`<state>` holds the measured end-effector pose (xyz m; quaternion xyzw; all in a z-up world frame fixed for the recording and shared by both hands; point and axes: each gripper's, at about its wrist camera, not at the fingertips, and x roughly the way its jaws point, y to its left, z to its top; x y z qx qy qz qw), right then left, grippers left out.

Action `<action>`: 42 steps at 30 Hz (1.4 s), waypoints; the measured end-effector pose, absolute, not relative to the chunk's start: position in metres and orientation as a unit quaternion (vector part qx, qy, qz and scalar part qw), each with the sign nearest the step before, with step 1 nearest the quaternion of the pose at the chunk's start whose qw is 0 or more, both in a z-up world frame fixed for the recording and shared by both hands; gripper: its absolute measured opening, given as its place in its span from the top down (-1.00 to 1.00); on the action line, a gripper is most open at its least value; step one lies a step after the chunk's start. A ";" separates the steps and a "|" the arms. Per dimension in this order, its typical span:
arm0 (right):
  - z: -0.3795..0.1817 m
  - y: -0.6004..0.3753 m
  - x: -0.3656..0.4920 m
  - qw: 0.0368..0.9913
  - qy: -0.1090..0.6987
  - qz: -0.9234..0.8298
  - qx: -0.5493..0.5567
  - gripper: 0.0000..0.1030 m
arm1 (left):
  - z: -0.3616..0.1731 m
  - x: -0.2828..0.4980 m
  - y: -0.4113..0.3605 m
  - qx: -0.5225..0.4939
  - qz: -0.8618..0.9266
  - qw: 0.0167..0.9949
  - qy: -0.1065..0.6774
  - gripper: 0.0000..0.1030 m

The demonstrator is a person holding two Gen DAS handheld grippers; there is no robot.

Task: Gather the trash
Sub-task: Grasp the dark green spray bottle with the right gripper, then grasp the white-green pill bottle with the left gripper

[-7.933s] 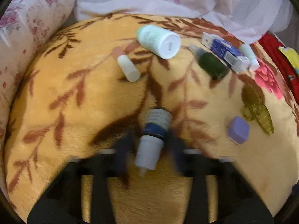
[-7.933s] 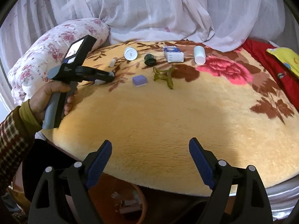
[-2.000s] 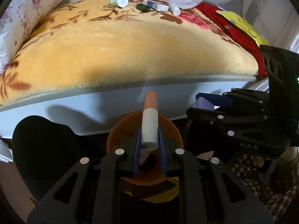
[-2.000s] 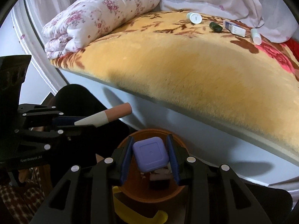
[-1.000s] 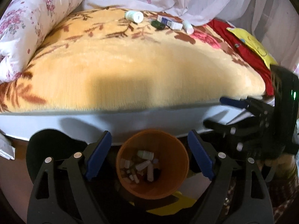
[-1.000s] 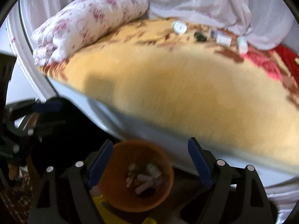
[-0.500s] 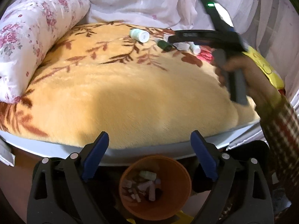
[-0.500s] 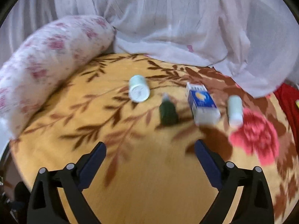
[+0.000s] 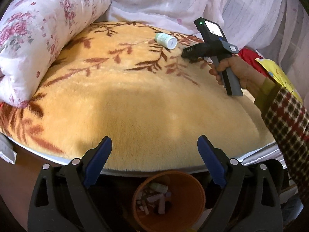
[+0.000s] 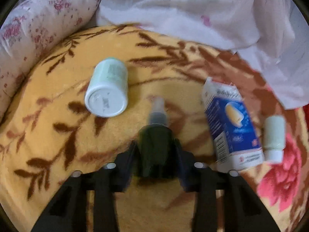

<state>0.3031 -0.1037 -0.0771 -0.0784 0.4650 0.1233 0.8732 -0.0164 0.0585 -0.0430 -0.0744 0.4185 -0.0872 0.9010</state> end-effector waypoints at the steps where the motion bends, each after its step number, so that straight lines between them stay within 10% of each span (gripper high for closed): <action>1: -0.074 -0.105 0.299 0.875 0.461 0.125 -0.073 0.29 | -0.042 -0.015 0.058 -0.074 -0.088 0.902 0.417 -0.71; 20: 0.028 -0.204 0.088 0.963 0.216 0.162 0.009 0.27 | 0.008 0.214 0.012 -0.090 -0.066 0.914 0.389 -0.78; 32: 0.019 -0.240 0.092 0.963 0.220 0.151 0.039 0.28 | -0.042 0.335 -0.017 -0.073 0.045 0.903 0.420 -0.78; 34: 0.018 -0.240 0.092 0.962 0.223 0.150 0.040 0.28 | -0.049 0.342 -0.014 -0.077 0.052 0.902 0.421 -0.60; 36: 0.017 -0.239 0.093 0.962 0.225 0.152 0.039 0.27 | -0.051 0.340 -0.014 -0.085 0.023 0.902 0.422 0.05; 42: 0.020 -0.231 0.090 0.961 0.225 0.156 0.033 0.27 | -0.021 0.274 -0.015 -0.047 0.006 0.922 0.384 0.12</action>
